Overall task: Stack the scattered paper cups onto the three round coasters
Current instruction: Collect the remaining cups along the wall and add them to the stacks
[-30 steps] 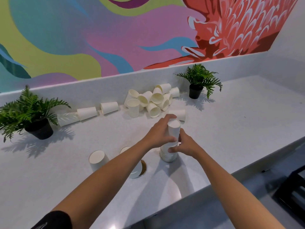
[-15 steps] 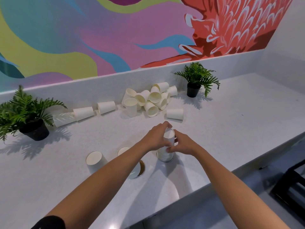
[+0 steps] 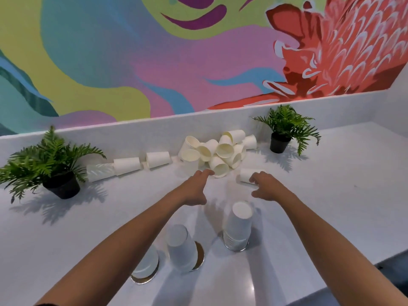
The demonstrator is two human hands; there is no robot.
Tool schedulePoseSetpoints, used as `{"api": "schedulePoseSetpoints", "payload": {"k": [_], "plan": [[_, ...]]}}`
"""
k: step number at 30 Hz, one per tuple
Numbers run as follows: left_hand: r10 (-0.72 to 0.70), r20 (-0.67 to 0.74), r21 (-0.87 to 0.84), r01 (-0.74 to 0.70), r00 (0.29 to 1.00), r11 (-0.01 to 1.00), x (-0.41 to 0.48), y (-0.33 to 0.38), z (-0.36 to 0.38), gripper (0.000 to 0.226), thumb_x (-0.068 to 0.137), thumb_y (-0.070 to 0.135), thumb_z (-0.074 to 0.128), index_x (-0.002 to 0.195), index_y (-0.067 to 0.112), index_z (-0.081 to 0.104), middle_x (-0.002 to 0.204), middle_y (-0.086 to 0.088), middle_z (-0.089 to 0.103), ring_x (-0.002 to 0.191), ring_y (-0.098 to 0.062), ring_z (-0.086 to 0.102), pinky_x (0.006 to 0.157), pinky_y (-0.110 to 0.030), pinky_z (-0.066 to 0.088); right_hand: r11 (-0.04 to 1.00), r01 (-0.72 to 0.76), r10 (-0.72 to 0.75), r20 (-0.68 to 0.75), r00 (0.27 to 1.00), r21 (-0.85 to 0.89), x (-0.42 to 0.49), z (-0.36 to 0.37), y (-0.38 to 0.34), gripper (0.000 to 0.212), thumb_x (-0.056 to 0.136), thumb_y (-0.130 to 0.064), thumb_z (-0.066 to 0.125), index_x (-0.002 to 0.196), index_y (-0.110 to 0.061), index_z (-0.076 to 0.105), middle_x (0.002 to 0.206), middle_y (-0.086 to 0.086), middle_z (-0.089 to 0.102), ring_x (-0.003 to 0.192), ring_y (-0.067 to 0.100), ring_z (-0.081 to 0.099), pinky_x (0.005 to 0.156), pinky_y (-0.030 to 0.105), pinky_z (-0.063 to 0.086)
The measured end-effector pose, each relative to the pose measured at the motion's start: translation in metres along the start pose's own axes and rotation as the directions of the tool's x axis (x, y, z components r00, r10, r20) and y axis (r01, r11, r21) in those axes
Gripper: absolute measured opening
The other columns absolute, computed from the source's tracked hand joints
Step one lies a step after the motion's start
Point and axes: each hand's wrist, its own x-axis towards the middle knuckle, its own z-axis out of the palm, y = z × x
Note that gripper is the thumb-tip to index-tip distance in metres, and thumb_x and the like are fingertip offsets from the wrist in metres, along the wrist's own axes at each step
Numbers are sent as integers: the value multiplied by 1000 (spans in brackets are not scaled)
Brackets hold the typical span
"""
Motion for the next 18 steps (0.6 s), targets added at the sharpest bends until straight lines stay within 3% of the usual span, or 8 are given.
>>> {"api": "schedulePoseSetpoints", "payload": {"k": [6, 11, 15, 18], "plan": [[-62, -149, 203, 92, 987, 975, 47, -25, -11, 70, 80, 14, 64, 142, 18, 30, 135, -8, 39, 114, -29, 48, 87, -41, 48, 973, -105, 75, -147, 986, -207, 50, 3, -12, 58, 86, -33, 64, 135, -16, 39, 134, 10, 38, 124, 29, 38, 97, 40, 40], [-85, -289, 197, 146, 953, 969, 81, -34, -10, 57, 84, 28, 62, 134, 17, 39, 132, -6, 44, 112, -28, 51, 86, -41, 48, 939, -168, 161, -47, 986, -301, 79, 10, -8, 72, 79, -36, 69, 136, -18, 31, 138, 9, 33, 129, 30, 32, 102, 45, 34], [-75, -428, 229, 188, 901, 955, 114, -33, -14, 53, 83, 41, 62, 129, 18, 47, 126, -4, 53, 113, -27, 52, 97, -39, 40, 927, -168, 187, 23, 982, -336, 96, 18, -3, 73, 78, -35, 70, 136, -18, 30, 134, 7, 36, 127, 29, 34, 99, 44, 37], [-93, -456, 207, 207, 885, 956, 141, -24, -19, 55, 83, 52, 59, 126, 19, 49, 125, -3, 55, 118, -27, 49, 105, -43, 31, 927, -168, 200, 61, 978, -336, 109, 23, 5, 75, 78, -33, 71, 138, -18, 28, 135, 7, 37, 128, 28, 35, 100, 45, 39]]}}
